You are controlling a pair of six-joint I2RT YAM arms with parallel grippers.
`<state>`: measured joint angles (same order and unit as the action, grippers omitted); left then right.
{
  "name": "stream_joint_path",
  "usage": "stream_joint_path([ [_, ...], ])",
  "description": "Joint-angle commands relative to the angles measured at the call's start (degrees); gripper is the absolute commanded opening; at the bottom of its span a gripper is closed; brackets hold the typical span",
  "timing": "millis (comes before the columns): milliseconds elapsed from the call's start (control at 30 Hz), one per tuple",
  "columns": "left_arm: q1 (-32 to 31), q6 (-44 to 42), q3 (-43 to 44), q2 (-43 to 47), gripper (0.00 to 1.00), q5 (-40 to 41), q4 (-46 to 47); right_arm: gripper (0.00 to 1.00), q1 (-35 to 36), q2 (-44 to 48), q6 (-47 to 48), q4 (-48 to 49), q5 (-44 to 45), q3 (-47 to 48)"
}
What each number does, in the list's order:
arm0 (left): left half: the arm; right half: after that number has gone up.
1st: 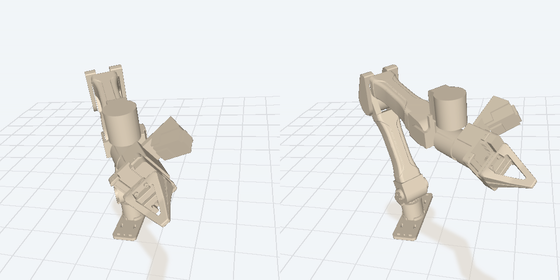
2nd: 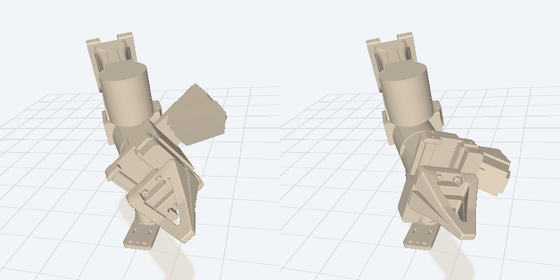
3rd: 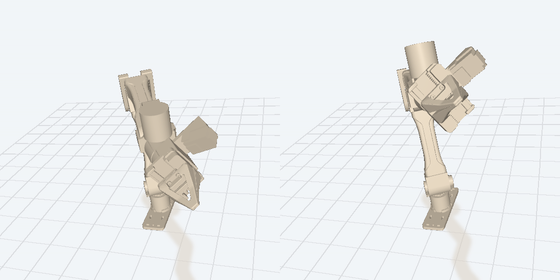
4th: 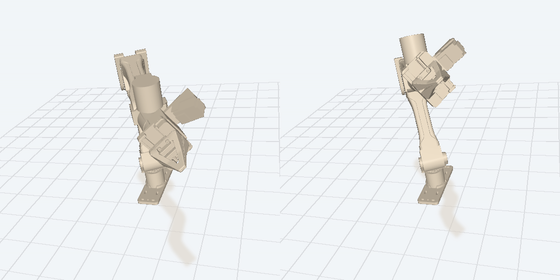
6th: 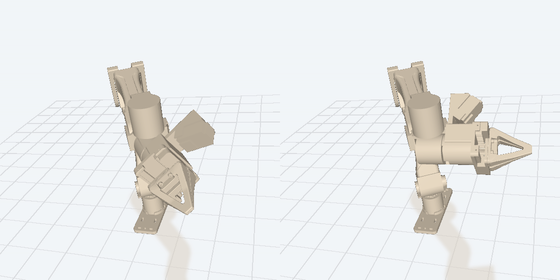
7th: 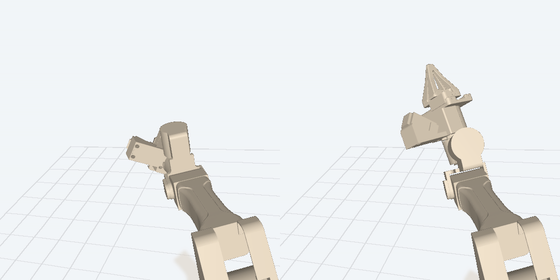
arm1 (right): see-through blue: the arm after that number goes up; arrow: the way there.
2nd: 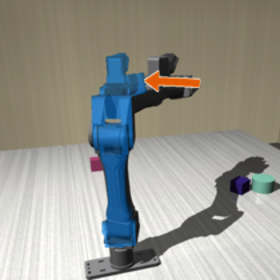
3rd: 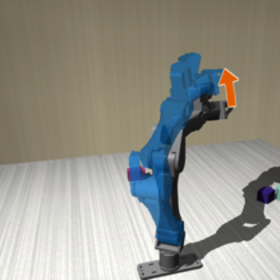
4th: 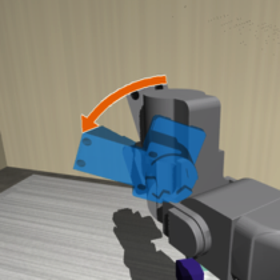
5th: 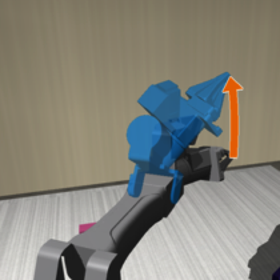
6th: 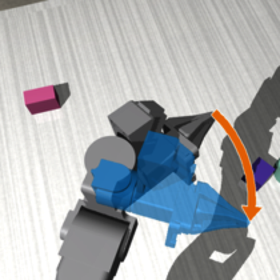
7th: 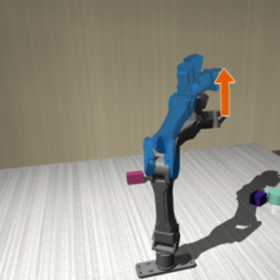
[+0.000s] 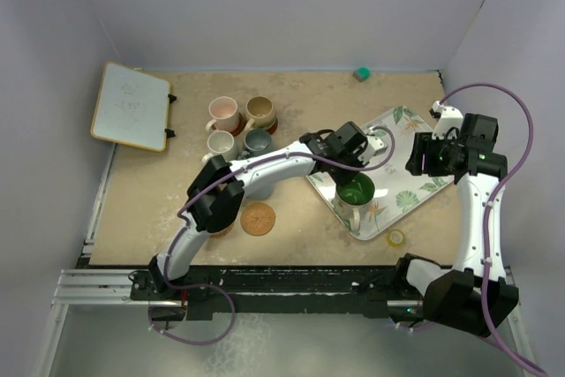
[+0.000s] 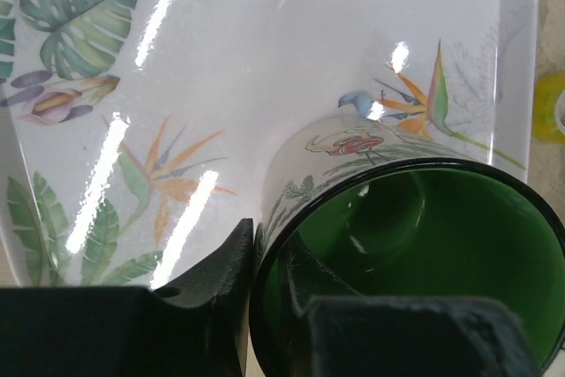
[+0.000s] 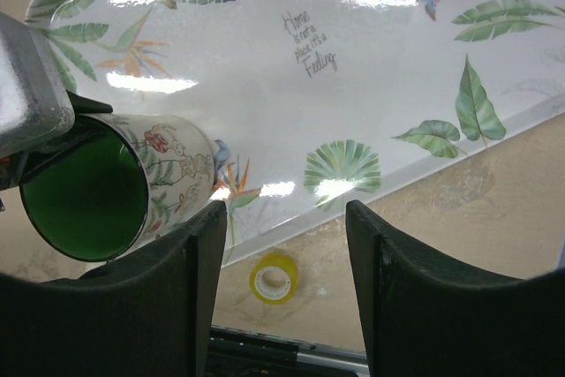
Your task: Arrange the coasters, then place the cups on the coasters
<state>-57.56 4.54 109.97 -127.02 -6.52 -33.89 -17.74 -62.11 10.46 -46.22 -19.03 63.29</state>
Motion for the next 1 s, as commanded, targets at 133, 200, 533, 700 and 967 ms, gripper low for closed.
stream_joint_path([
  [133, 0.12, -7.07, 7.37, -0.48, 0.03, -4.31, -0.56, 0.59, -0.46, 1.64, -0.24, 0.81, -1.17, -0.01],
  [200, 0.15, -8.48, 8.10, -0.01, 0.03, -5.31, -0.43, 0.59, -0.46, 1.77, -0.28, 0.85, -1.14, 0.02],
  [533, 1.32, -16.01, 5.97, 7.11, 0.03, -11.23, 1.91, 0.59, -0.79, 2.25, -0.30, 0.88, -1.25, 0.00],
  [700, 2.76, -18.62, 5.57, 10.29, 0.03, -14.86, 0.65, 0.59, -0.98, 2.35, -0.38, 0.89, -1.19, 0.02],
  [967, 4.39, -26.60, -0.21, 17.92, 0.03, -18.28, -2.58, 0.59, -1.31, 2.14, -0.36, 0.99, -1.57, -0.01],
])
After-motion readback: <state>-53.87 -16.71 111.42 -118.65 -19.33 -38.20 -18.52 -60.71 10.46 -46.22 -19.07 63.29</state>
